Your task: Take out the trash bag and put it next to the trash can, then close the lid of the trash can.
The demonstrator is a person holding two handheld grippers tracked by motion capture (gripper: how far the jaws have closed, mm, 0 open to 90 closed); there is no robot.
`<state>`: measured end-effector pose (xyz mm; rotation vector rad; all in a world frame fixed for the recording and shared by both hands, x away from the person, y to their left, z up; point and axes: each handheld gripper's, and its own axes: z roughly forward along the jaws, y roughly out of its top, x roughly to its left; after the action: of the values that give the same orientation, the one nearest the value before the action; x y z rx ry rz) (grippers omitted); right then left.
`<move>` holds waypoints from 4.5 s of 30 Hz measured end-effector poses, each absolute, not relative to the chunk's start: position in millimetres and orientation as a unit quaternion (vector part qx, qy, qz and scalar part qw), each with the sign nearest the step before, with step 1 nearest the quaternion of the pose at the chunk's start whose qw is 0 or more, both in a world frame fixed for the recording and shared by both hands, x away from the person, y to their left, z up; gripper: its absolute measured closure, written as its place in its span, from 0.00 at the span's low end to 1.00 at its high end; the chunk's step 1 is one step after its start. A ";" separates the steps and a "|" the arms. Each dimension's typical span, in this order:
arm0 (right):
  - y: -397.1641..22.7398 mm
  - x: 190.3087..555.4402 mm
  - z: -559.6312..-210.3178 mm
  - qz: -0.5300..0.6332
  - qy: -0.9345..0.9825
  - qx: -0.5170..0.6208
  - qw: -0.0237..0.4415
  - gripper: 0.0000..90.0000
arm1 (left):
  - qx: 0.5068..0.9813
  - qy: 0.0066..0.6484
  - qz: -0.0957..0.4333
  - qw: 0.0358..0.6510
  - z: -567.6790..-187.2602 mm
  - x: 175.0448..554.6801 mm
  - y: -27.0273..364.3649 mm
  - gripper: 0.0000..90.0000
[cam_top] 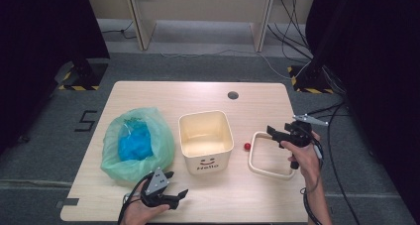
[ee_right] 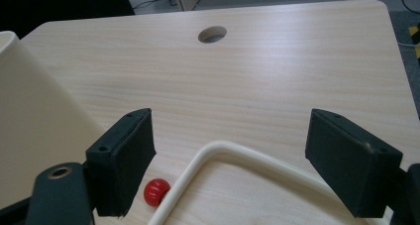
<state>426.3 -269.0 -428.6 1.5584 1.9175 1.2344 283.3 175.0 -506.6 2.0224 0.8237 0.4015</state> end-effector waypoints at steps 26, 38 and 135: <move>-305.1 411.8 -466.3 0.393 0.669 0.601 0.194 0.22 | 0.847 0.338 0.141 0.386 -522.0 291.9 176.8 0.18; -314.5 414.0 -477.7 0.378 0.666 0.615 0.189 0.24 | 0.846 0.339 0.142 0.386 -522.1 291.4 176.2 0.17; -152.0 463.5 -341.2 0.475 0.735 0.465 0.133 0.88 | 0.777 0.306 0.208 0.509 -424.5 291.0 148.6 0.19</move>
<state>463.5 -152.0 -341.2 1.3479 2.1325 1.3777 291.0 148.6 -424.5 1.8715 0.7374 0.5011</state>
